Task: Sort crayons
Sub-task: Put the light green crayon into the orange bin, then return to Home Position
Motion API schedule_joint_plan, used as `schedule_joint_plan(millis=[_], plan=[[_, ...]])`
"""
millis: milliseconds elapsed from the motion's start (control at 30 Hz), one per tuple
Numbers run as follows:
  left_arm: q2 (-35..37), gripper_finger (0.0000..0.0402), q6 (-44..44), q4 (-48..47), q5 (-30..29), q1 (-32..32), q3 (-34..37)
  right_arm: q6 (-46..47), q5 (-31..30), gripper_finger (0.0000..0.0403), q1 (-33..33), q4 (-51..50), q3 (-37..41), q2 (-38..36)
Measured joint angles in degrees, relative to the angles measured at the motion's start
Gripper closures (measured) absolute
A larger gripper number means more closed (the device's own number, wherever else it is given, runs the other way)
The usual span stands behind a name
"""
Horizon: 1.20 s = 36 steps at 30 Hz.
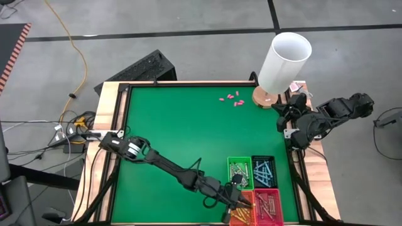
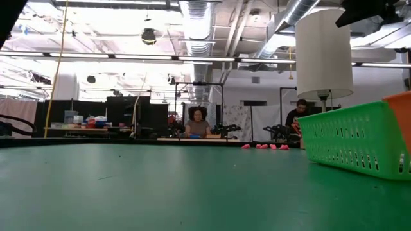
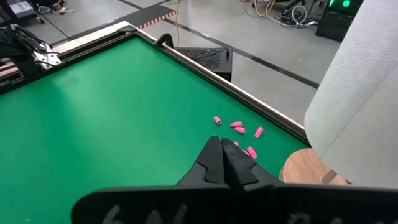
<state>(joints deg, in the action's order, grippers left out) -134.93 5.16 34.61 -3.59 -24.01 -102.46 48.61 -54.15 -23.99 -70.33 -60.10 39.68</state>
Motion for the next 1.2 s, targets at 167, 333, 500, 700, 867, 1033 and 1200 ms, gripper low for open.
schedule_joint_plan(millis=[167, 333, 500, 700, 867, 1033, 1200], plan=[[-0.30, 0.0398, 0.90, 1.29, 0.81, -0.02, 0.04, 0.01, 0.03, 0.0403, 0.00, -0.22, 0.00, 0.00], [-0.16, 0.0399, 3.07, 1.61, -1.47, -0.39, 1.27, 0.01, 0.32, 0.0403, 0.00, -1.56, 0.00, 0.00], [-0.25, 0.0379, 4.09, 6.44, -2.42, -0.39, 3.77, 0.01, 0.83, 0.0403, 0.00, -1.67, 0.00, 0.00], [-0.25, 0.0347, 5.16, 6.22, -3.13, -0.36, 4.13, 0.01, 1.17, 0.0403, 0.00, -1.67, 0.00, 0.00], [-0.25, 0.0334, 5.45, 5.53, -3.11, -0.32, 4.11, 0.01, 1.77, 0.0403, 0.00, -1.73, 0.00, 0.00], [0.32, 0.0329, 5.83, 4.41, -2.71, 0.30, 4.14, 0.01, 1.73, 0.0403, 0.00, -1.72, 0.00, 0.00], [5.43, 0.0334, 4.31, -2.07, -2.99, 0.90, 4.15, -0.01, 1.75, 0.0403, 0.00, -1.66, 0.00, -0.61]])
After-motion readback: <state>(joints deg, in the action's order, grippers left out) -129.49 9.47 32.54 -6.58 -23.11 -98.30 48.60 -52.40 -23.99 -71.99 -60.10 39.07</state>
